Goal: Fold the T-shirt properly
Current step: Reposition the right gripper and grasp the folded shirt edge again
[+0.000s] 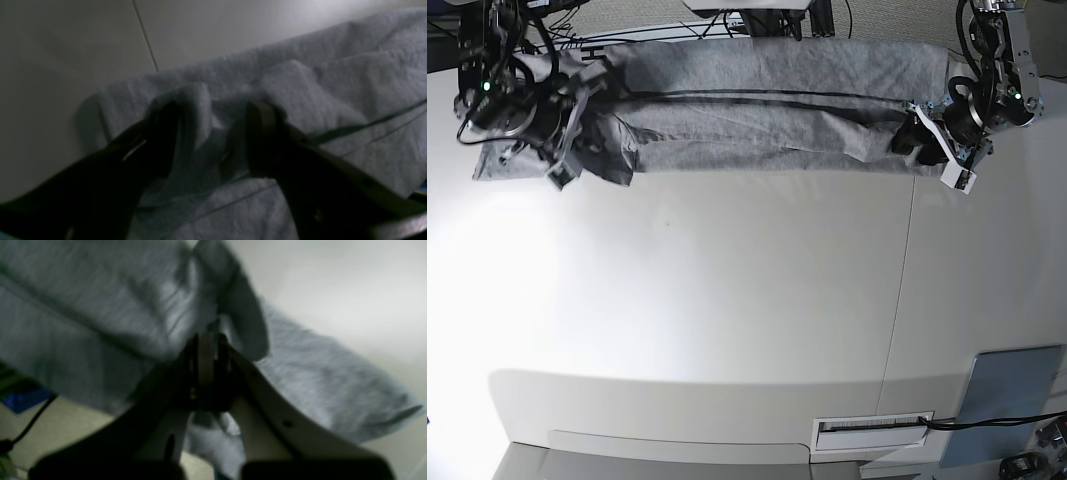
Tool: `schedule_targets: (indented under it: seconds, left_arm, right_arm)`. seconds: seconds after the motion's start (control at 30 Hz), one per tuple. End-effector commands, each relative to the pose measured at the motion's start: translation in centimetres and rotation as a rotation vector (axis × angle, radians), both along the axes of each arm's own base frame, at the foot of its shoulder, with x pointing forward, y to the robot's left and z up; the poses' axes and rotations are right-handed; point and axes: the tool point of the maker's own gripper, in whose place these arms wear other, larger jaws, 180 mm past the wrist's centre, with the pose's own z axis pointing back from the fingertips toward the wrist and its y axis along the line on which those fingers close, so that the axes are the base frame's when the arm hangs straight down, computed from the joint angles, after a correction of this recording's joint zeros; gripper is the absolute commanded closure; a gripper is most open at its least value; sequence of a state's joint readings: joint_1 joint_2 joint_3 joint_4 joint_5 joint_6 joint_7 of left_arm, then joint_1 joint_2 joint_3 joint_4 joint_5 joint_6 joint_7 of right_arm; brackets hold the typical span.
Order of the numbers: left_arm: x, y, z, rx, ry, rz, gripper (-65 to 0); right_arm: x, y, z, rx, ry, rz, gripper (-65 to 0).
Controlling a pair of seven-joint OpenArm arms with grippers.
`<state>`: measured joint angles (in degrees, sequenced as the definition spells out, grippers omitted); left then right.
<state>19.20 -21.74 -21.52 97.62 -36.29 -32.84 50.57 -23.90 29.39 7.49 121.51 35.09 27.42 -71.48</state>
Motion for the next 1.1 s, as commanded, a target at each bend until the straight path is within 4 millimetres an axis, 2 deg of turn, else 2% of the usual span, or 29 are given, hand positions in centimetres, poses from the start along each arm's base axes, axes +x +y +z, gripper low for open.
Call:
schedule_targets:
  seconds: [0.0, 0.2, 0.33, 1.07]
  left_arm:
    - [0.8, 0.3, 1.1, -0.004, -0.044, 0.001, -33.5]
    - [0.8, 0.3, 1.1, -0.004, -0.044, 0.001, -33.5]
    - [0.8, 0.2, 1.1, -0.004, -0.044, 0.001, -33.5]
    - [0.8, 0.3, 1.2, -0.004, -0.045, 0.001, -33.5]
  right_arm:
    - [0.0, 0.4, 0.6, 0.019, -0.024, 0.020, 0.0]
    - [-3.5, 3.5, -0.1, 0.170, 0.060, 0.110, 0.0]
    - [-4.1, 4.7, -0.2, 0.223, 0.063, 0.119, 0.0]
    - [-5.5, 5.3, -0.4, 0.222, 0.104, 0.215, 0.0]
